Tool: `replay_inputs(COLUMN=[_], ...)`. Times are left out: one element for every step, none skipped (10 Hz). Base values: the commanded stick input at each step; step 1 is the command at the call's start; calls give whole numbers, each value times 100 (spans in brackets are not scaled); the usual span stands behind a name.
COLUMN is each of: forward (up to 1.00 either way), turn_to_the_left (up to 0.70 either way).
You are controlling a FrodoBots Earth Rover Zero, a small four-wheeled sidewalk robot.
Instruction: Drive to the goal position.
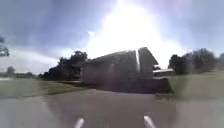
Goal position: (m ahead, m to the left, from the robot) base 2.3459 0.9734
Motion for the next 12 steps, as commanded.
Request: replay_inputs(forward=[33,37,42,47,52,57,62,67,70,70,70,70], turn_to_the_left=[37,33,28,23,18,13,8,3,0,0,0,0])
